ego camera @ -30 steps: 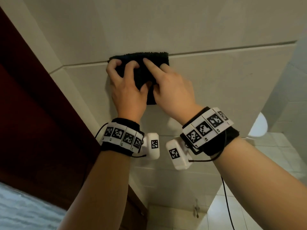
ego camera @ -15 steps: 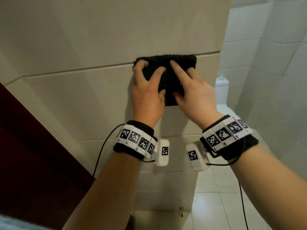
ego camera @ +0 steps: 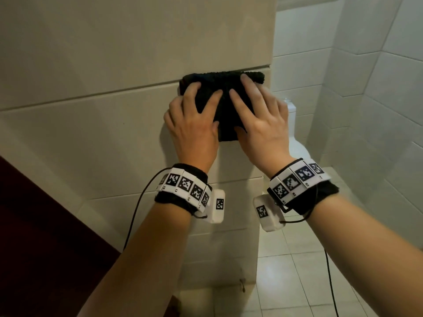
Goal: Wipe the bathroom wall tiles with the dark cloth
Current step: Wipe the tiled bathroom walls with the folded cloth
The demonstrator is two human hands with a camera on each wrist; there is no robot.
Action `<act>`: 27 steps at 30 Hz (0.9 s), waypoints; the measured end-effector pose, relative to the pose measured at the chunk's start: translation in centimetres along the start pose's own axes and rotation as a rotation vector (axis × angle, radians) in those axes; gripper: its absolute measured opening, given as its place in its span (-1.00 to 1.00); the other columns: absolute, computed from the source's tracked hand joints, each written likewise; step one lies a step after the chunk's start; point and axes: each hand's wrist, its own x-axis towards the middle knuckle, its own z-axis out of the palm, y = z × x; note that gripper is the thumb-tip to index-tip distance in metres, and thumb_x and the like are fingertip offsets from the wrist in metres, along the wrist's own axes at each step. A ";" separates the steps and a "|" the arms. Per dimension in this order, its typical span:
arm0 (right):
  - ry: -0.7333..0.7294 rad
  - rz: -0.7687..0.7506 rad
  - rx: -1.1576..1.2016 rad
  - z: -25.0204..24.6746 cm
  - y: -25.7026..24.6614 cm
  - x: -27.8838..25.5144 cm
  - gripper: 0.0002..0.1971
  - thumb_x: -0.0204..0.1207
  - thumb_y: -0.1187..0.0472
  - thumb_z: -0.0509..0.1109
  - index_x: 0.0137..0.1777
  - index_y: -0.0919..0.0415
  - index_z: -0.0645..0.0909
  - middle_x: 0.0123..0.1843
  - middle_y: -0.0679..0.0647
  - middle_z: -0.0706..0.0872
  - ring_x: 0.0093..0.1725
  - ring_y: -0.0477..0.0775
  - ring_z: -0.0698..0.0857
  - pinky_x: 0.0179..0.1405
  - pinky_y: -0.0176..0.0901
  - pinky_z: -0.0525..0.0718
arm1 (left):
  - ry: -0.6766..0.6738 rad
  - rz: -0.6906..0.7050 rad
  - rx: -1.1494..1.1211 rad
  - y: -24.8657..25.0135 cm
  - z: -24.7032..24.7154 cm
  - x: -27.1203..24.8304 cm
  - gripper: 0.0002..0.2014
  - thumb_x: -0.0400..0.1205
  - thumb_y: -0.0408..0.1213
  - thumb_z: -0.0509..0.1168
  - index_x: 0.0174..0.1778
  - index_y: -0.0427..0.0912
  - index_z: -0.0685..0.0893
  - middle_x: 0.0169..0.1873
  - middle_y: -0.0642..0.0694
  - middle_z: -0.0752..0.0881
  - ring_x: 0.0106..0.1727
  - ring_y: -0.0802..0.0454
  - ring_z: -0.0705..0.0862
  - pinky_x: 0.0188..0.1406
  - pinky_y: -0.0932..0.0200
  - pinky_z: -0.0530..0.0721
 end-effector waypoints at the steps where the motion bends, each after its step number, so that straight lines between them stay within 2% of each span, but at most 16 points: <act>1: -0.023 0.008 -0.011 0.3 0.0 0.1 -0.40 0.50 0.18 0.39 0.58 0.10 0.46 0.68 0.15 0.32 0.59 0.17 0.32 0.37 0.12 0.37 | 0.019 0.002 0.016 -0.1 0.2 0.0 -0.35 0.47 -0.17 0.49 0.50 0.23 0.51 0.55 -0.06 0.43 0.41 -0.14 0.39 0.35 -0.11 0.40; 5: -0.048 0.031 -0.045 0.9 0.2 -0.3 -0.39 0.54 0.10 0.40 0.61 0.06 0.41 0.71 0.13 0.25 0.65 0.13 0.29 0.42 0.10 0.33 | 0.049 0.026 0.047 -0.1 0.9 -0.3 -0.35 0.49 -0.15 0.46 0.53 0.23 0.49 0.57 -0.06 0.42 0.46 -0.12 0.35 0.36 -0.12 0.39; 12: -0.007 0.074 -0.089 1.0 1.7 -1.0 -0.38 0.56 0.13 0.41 0.63 0.06 0.39 0.71 0.14 0.24 0.67 0.11 0.23 0.44 0.05 0.31 | 0.022 0.069 0.036 1.4 1.5 0.2 -0.35 0.49 -0.13 0.46 0.53 0.26 0.47 0.57 -0.08 0.42 0.43 -0.13 0.34 0.25 -0.08 0.40; 16: 0.039 0.102 -0.023 1.7 1.1 -1.2 -0.42 0.56 0.19 0.40 0.60 0.09 0.44 0.69 0.19 0.28 0.66 0.16 0.26 0.48 0.11 0.34 | 0.019 0.108 0.064 0.7 1.5 0.2 -0.35 0.51 -0.09 0.44 0.55 0.27 0.45 0.58 -0.07 0.41 0.43 -0.11 0.33 0.24 -0.08 0.39; 20: 0.078 0.081 0.031 2.7 0.7 -2.1 -0.46 0.58 0.24 0.43 0.57 0.16 0.48 0.66 0.27 0.32 0.65 0.25 0.28 0.58 0.23 0.27 | 0.015 0.119 0.075 -0.1 2.2 -0.7 -0.36 0.54 -0.08 0.42 0.57 0.29 0.42 0.59 -0.05 0.38 0.44 -0.11 0.33 0.22 -0.09 0.39; 23: 0.050 0.062 0.064 3.9 0.0 -3.6 -0.46 0.60 0.25 0.42 0.58 0.17 0.47 0.66 0.29 0.31 0.67 0.27 0.25 0.62 0.33 0.20 | -0.003 0.125 0.079 -1.4 3.1 -2.4 -0.37 0.56 -0.07 0.41 0.57 0.29 0.41 0.58 -0.03 0.29 0.44 -0.11 0.33 0.24 -0.10 0.39; 27: 0.024 0.062 0.079 5.9 -1.7 -5.3 -0.41 0.57 0.31 0.45 0.60 0.17 0.44 0.67 0.30 0.28 0.68 0.28 0.21 0.64 0.36 0.13 | -0.037 0.134 0.102 -3.5 3.9 -4.5 -0.37 0.57 -0.04 0.42 0.58 0.29 0.41 0.56 0.00 0.20 0.43 -0.09 0.32 0.26 -0.12 0.37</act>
